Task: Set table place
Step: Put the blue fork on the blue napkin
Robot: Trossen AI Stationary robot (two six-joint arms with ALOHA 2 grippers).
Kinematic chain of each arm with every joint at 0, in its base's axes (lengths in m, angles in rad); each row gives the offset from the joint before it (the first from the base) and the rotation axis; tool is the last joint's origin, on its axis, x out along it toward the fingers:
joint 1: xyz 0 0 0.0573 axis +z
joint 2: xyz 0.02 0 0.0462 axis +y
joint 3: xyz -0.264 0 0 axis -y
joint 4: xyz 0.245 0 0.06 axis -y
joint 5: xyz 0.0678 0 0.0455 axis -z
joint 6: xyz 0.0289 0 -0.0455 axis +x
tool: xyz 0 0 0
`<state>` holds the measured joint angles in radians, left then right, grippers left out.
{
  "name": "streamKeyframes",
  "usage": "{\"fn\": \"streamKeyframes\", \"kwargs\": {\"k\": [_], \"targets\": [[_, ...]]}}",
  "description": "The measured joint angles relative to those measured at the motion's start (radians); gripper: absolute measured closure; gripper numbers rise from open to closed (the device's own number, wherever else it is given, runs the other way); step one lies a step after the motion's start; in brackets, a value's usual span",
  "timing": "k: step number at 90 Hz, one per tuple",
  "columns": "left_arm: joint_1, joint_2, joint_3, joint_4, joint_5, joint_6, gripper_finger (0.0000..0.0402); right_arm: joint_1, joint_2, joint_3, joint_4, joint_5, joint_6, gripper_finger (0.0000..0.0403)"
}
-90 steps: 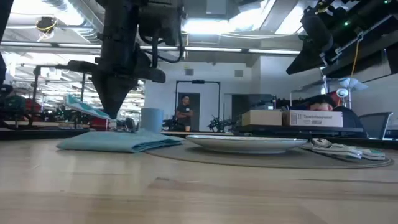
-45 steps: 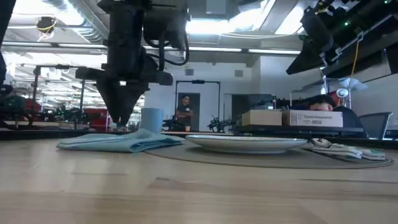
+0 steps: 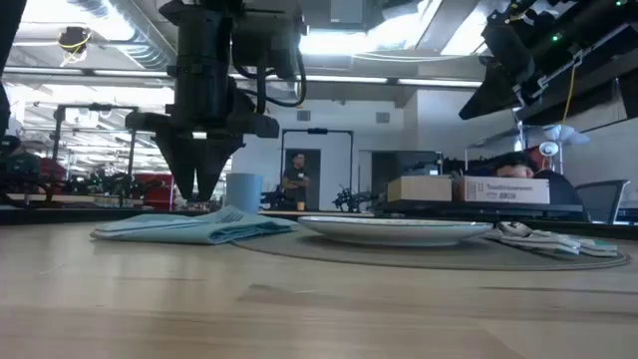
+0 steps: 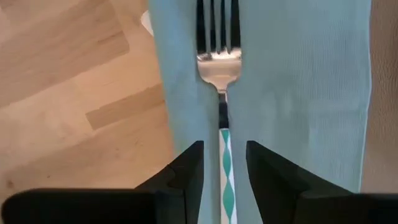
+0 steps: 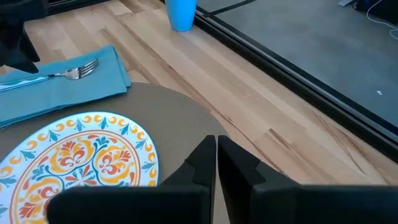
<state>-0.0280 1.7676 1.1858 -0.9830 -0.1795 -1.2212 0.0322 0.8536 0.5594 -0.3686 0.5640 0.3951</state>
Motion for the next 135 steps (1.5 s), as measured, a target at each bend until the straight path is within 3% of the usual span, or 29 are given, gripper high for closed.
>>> {"fn": "streamKeyframes", "kwargs": {"k": [47, 83, 135], "targets": [[0.037, 0.078, -0.001, 0.025, 0.054, 0.048, 0.0299, 0.0, 0.0, 0.0, -0.001, 0.0, 0.0, 0.04], [0.037, 0.078, -0.001, 0.028, 0.054, 0.08, 0.0395, 0.0, 0.0, 0.0, -0.001, 0.0, 0.0, 0.04], [0.05, 0.026, 0.0, 0.035, 0.073, 0.024, 0.0402, 0.0, 0.0, 0.0, 0.0, 0.0, 0.0, 0.04]]}}
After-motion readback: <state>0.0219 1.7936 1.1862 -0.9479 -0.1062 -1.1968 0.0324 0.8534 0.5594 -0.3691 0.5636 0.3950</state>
